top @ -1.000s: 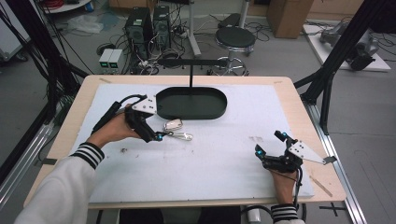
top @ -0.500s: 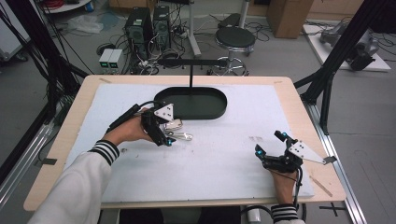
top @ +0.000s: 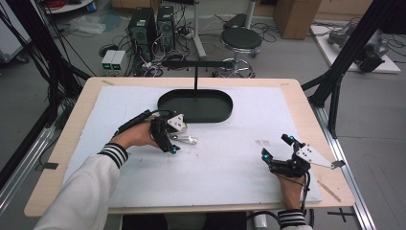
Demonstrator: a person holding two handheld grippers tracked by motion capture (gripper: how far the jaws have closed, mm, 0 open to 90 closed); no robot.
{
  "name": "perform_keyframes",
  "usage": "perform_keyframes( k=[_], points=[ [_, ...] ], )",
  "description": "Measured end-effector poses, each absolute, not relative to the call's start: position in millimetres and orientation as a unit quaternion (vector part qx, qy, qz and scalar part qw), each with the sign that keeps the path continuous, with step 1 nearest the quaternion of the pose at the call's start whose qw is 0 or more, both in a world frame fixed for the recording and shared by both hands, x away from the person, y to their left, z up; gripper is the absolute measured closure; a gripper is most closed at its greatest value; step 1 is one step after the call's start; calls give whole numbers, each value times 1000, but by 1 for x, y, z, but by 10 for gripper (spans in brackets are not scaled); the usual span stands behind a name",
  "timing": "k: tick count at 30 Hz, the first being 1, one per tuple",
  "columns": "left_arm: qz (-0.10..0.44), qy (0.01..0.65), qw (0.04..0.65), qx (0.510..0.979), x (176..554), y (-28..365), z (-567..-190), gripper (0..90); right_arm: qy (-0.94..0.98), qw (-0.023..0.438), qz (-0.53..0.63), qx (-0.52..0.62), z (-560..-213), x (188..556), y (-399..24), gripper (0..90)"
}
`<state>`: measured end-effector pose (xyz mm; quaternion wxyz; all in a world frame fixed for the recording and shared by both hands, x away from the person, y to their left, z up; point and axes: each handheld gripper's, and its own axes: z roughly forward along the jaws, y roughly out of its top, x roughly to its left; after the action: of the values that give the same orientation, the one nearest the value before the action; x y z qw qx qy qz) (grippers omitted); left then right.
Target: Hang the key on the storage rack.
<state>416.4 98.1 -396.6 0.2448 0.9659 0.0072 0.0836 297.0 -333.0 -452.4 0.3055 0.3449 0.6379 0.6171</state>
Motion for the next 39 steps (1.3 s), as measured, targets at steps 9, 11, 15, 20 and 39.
perform_keyframes(
  k=[9,11,15,20,39],
  points=[
    [75,-14,216,973,424,88,-398,342,638,306,618,343,-452,297,-333,5],
    [72,-13,213,974,425,86,-399,363,638,305,618,344,-452,297,-333,5],
    [75,-19,199,977,428,83,-400,397,638,304,618,344,-452,297,-333,5],
    [81,-22,177,981,431,80,-400,446,639,304,617,344,-452,296,-333,5],
    [74,-31,148,986,435,76,-401,569,638,303,618,345,-452,296,-333,5]
  ],
)
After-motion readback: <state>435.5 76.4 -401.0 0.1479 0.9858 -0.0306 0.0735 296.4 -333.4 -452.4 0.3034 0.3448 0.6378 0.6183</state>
